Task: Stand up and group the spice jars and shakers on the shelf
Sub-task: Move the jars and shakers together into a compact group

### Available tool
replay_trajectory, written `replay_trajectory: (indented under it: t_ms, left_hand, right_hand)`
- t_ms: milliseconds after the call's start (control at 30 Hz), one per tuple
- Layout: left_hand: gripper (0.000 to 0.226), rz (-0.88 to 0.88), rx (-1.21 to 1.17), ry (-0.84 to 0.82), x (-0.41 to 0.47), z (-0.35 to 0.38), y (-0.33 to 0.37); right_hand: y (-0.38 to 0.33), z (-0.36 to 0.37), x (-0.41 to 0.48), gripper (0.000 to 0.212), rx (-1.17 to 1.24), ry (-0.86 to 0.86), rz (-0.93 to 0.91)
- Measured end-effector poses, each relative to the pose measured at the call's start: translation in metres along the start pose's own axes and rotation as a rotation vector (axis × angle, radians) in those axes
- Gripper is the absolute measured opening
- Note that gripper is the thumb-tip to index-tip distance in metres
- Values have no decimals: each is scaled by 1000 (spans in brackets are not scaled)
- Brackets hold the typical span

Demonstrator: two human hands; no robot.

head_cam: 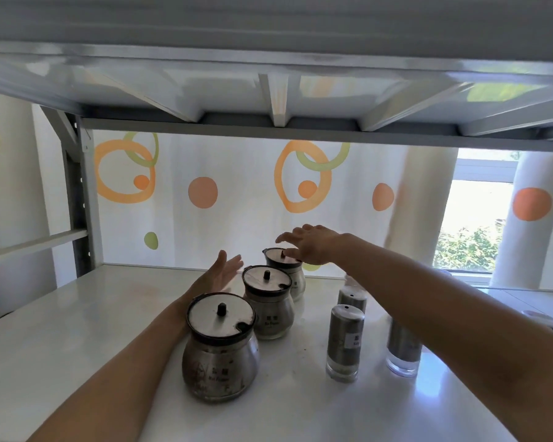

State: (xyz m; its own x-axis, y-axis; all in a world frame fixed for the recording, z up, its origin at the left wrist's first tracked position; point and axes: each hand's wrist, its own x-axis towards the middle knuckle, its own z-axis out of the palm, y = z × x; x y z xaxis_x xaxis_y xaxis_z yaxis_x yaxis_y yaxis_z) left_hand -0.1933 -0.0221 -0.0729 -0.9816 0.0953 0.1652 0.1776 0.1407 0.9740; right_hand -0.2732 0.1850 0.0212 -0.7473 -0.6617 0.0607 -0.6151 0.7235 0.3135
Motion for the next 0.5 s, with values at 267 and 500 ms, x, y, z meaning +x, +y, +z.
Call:
replay_trajectory:
  t_ms: [267, 500]
  left_hand:
    - [81, 209, 281, 138, -8, -25, -14]
    - [58, 19, 487, 198, -58, 3, 84]
  right_hand:
    - [48, -20, -91, 59, 120, -127, 113]
    - [63, -28, -154, 60, 91, -157, 173]
